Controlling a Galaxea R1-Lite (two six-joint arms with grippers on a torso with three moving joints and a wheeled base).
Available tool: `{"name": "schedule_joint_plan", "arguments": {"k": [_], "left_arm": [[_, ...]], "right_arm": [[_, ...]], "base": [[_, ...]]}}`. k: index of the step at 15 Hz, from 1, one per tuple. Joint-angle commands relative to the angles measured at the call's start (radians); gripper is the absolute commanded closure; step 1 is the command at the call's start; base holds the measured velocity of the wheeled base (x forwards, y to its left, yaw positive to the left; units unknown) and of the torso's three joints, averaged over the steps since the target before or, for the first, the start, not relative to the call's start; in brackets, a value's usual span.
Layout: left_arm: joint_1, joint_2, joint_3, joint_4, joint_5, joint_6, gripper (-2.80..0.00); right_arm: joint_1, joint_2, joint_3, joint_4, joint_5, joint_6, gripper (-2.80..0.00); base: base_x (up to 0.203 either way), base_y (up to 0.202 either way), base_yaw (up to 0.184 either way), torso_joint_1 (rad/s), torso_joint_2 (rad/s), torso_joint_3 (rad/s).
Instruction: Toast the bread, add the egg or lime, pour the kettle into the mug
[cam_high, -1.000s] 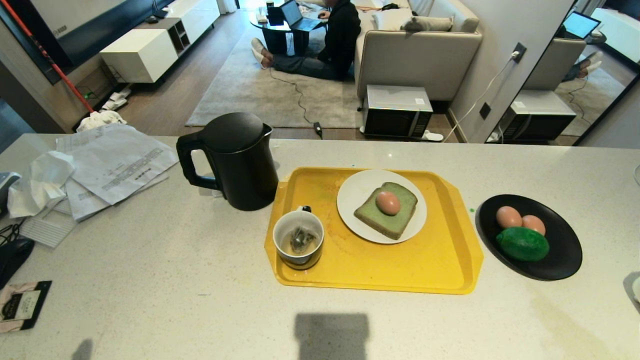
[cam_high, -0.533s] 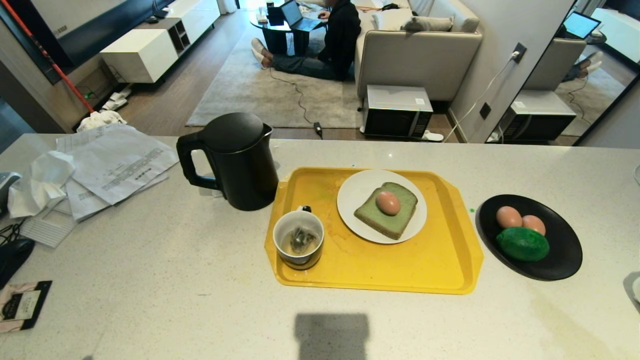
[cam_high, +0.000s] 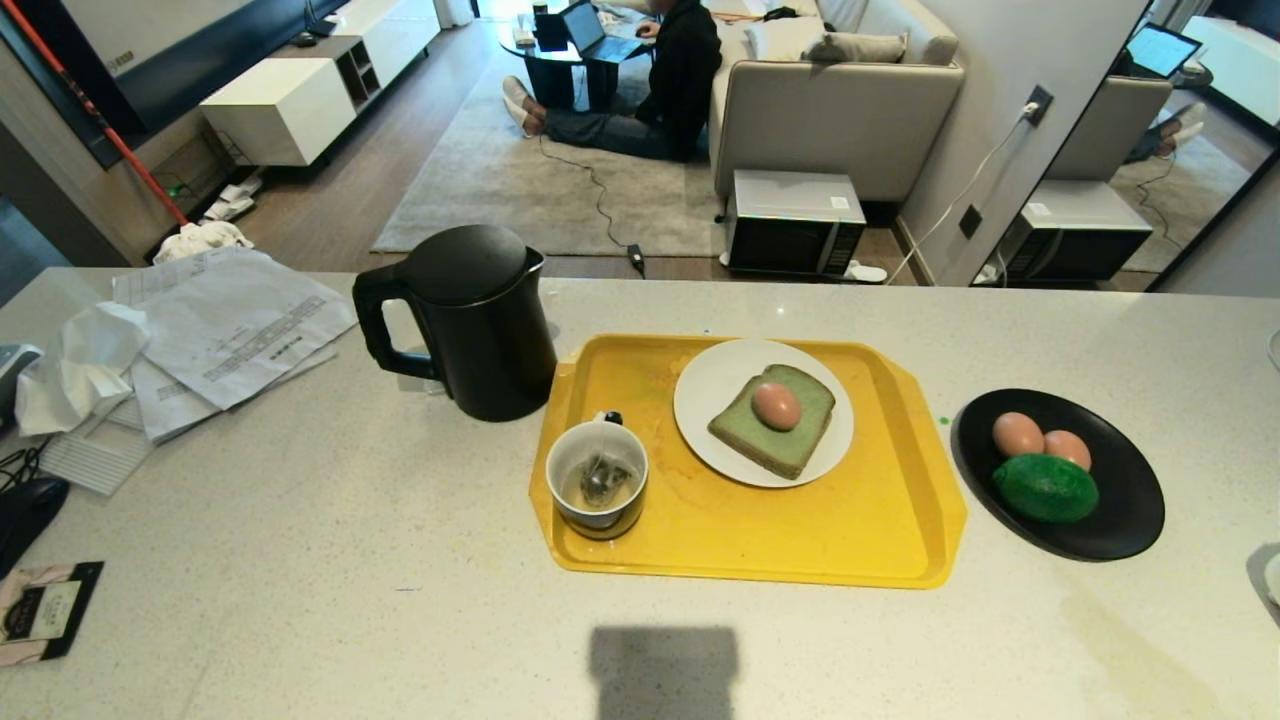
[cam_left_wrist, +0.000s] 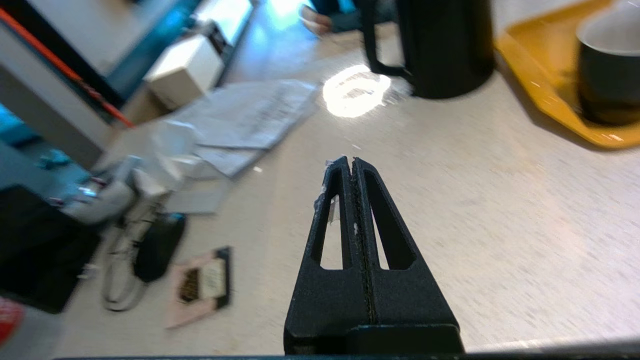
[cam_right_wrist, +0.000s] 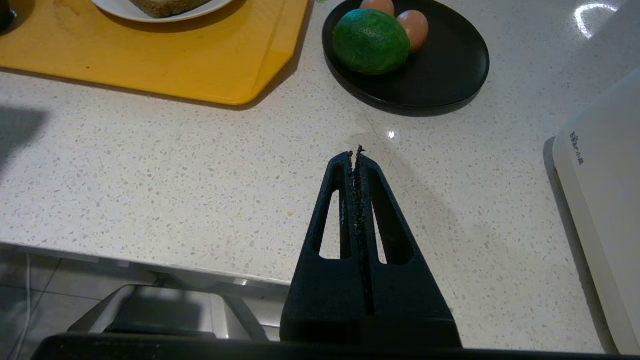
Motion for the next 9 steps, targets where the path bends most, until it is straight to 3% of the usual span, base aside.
{"name": "schedule_joint_plan", "arguments": {"k": [1,4,9], "left_arm": [[0.001,0.001,0.002,0.085,-0.022,-0.016,0.0],[0.002,0.001,0.002,0.197,-0.025,-0.066,0.0],[0.003,0.001,0.002,0.206,-0.031,-0.087,0.0]], "right_arm": [[0.001,0.0,0.002,0.0,0.0,-0.001,0.0],[0.001,0.0,0.002,0.0,0.0,-0.001,0.0],[0.001,0.0,0.002,0.0,0.0,-0.001,0.0]], "base": [[0.0,0.0,0.0,0.0,0.0,0.0],[0.0,0.0,0.0,0.0,0.0,0.0],[0.0,0.0,0.0,0.0,0.0,0.0]]}}
